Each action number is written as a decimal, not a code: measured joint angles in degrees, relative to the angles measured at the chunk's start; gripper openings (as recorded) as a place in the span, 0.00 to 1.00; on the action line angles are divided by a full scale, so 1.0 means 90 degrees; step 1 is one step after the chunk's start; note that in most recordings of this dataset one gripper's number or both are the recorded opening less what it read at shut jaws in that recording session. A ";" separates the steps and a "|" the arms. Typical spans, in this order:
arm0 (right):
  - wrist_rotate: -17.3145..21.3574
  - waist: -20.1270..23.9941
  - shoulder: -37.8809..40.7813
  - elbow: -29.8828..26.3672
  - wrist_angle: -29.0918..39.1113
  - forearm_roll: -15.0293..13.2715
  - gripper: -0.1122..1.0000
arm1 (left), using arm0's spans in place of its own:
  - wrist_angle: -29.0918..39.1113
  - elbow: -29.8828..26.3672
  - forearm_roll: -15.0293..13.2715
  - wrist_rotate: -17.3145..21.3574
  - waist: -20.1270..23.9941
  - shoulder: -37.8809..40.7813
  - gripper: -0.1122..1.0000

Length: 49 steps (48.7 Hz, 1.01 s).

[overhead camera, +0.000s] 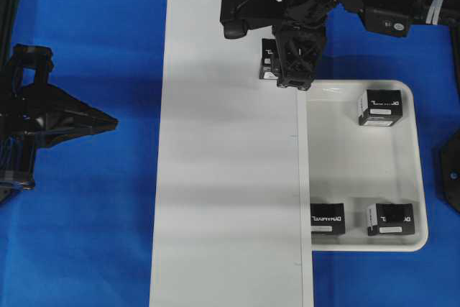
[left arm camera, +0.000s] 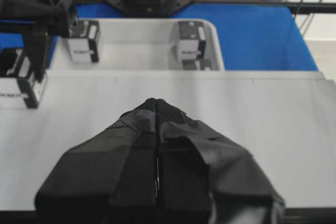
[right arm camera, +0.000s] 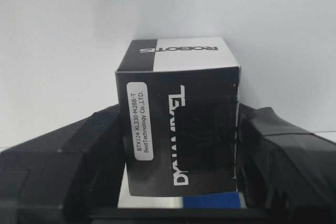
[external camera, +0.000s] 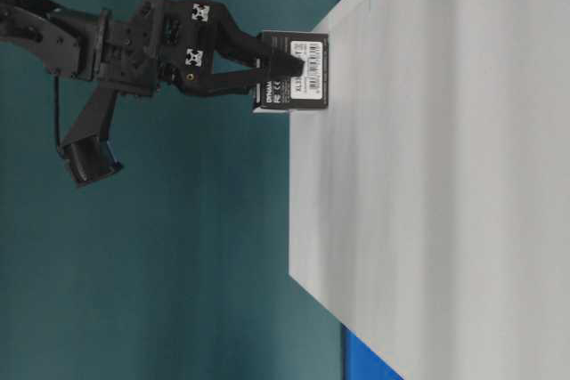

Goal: Place the box from the white plastic tray onto the white base.
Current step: 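Carry the box left over the white base and lower it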

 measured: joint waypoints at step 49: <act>0.0010 0.0000 0.0059 0.0078 -0.0283 -0.0225 1.00 | 0.0000 0.0000 0.0000 0.0000 -0.0020 0.0000 0.03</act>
